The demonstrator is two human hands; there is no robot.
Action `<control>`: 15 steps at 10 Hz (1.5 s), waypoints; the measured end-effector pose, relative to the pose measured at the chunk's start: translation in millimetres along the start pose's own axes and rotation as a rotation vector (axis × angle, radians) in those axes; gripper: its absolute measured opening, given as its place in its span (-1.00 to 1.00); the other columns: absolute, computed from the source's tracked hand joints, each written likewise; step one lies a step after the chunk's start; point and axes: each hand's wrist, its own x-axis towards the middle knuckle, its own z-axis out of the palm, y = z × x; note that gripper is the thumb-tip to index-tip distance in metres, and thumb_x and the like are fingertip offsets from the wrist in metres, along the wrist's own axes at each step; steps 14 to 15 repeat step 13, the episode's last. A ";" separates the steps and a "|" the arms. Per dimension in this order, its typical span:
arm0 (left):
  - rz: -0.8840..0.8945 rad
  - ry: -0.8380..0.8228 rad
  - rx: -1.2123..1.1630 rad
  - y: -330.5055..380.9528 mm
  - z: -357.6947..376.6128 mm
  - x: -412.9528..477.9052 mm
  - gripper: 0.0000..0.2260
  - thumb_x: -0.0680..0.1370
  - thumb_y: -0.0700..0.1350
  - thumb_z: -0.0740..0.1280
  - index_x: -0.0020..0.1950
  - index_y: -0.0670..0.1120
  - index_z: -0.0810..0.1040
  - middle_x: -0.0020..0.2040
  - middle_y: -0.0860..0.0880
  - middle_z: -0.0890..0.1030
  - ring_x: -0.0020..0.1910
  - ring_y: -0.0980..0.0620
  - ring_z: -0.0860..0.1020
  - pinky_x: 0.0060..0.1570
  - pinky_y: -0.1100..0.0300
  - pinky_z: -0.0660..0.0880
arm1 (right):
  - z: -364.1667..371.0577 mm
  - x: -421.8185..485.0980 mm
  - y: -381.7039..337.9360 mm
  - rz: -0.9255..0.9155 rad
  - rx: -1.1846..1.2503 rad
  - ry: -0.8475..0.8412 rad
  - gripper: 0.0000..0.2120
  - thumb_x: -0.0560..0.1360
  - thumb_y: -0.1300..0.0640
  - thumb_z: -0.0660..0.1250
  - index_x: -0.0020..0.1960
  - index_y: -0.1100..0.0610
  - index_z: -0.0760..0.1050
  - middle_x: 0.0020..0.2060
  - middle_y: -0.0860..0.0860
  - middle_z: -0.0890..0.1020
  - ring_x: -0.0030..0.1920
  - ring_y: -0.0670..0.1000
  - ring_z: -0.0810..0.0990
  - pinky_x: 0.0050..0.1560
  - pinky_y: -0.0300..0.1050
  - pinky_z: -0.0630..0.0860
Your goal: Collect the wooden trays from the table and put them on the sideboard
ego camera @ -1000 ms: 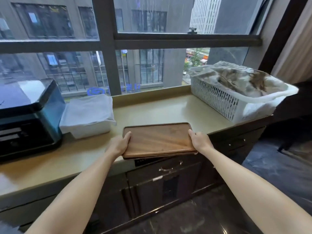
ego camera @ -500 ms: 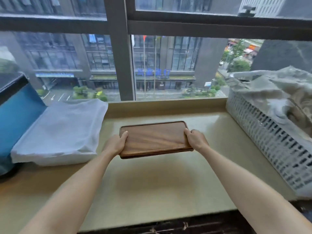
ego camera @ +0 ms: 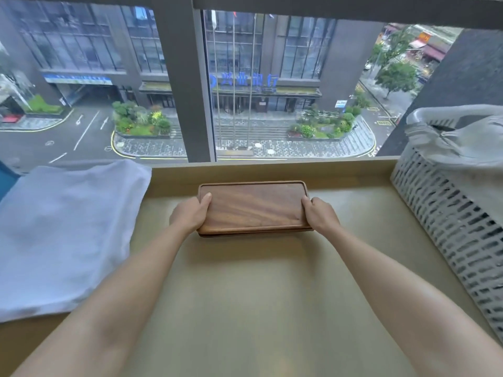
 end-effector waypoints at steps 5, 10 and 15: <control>-0.030 -0.027 0.148 8.5 2.9 49.4 -0.45 0.62 0.13 -0.05 0.19 -0.27 0.50 0.23 -0.27 0.55 0.24 -0.24 0.48 0.15 0.02 0.42 | 7.3 56.4 -21.2 -0.045 -0.173 -0.035 -0.52 0.62 0.00 -0.07 0.18 0.30 0.47 0.25 0.29 0.51 0.26 0.25 0.45 0.19 0.02 0.39; -0.052 0.008 0.129 19.8 -2.0 51.2 -0.53 0.62 0.05 0.00 0.28 -0.28 0.41 0.28 -0.31 0.49 0.27 -0.29 0.44 0.22 -0.01 0.39 | 3.6 60.9 -28.4 -0.114 -0.336 -0.054 -0.52 0.63 0.00 -0.09 0.21 0.25 0.49 0.24 0.26 0.53 0.25 0.25 0.47 0.18 0.02 0.41; 0.044 0.079 0.179 26.9 -30.5 38.5 -0.57 0.62 0.03 0.01 0.12 -0.25 0.51 0.19 -0.24 0.56 0.18 -0.25 0.50 0.10 0.00 0.44 | -11.7 44.2 -41.5 -0.116 -0.383 -0.055 -0.48 0.62 -0.09 -0.08 0.25 0.27 0.42 0.23 0.24 0.52 0.23 0.24 0.48 0.17 0.04 0.43</control>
